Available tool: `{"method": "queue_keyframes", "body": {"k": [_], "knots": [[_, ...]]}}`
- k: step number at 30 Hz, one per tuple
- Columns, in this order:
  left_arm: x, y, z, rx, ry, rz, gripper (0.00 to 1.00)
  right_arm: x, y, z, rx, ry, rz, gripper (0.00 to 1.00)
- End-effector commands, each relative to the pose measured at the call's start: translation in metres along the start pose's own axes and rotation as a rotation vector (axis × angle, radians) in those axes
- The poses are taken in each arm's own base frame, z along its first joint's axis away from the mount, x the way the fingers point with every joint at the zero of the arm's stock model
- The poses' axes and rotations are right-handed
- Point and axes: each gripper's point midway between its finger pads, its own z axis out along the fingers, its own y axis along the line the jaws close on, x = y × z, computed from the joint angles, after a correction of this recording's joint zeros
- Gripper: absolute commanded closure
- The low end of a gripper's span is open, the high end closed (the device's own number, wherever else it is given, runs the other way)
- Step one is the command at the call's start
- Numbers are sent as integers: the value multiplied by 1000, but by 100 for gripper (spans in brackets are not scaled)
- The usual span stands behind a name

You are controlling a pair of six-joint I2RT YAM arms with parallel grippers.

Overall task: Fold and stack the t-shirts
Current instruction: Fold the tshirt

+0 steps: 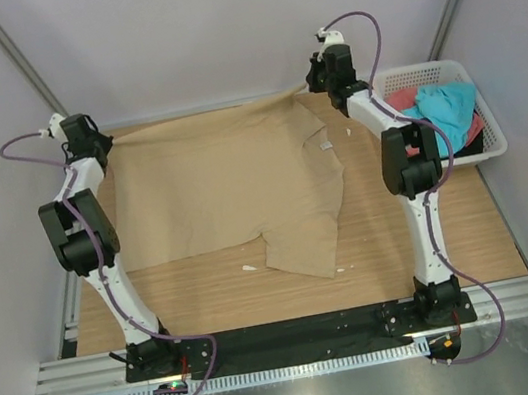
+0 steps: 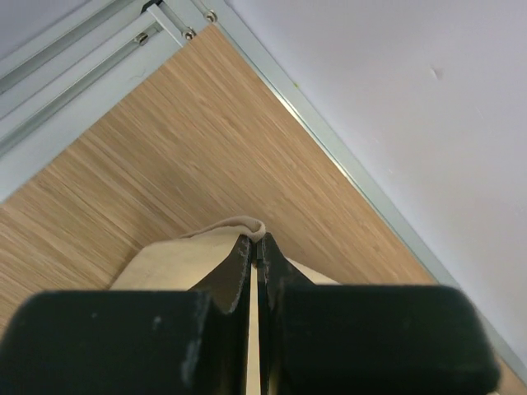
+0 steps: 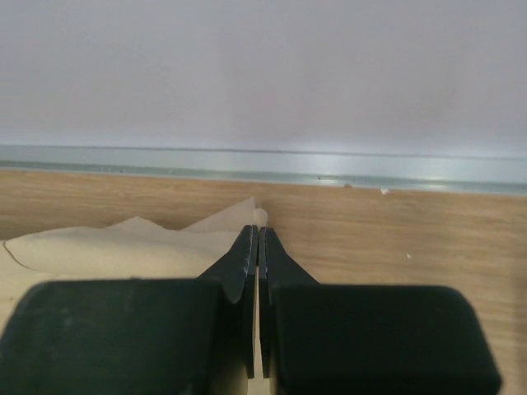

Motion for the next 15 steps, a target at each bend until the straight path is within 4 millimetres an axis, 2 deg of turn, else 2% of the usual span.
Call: {"method": "queue_keyframes", "body": {"k": [1,2,3,7,8,9,10,12,14,15], "knots": [[-19,-14,-14,87,-35,68,100,-58,8,-39,20,-106,20,99],[-18,-15,-16,95,-28,82,100,-66,10,-49,18,-118,22,99],[-15,-13,-17,98,-13,91,100,-51,7,-52,25,-84,23,99],[-11,-13,-24,111,26,131,100,-48,8,-73,28,-71,31,99],[-6,-9,-27,94,53,139,100,-35,7,-76,33,-43,39,99],[-6,-7,-29,89,56,145,100,-43,9,-85,30,-56,40,99],[-4,-5,-30,81,65,154,100,-40,9,-88,30,-53,49,99],[-5,2,-35,63,71,169,100,-32,8,-98,33,-40,56,99],[4,11,-38,50,92,169,100,-28,8,-103,34,-31,65,99],[7,13,-39,49,99,174,100,-18,8,-105,37,-11,68,99]]}}
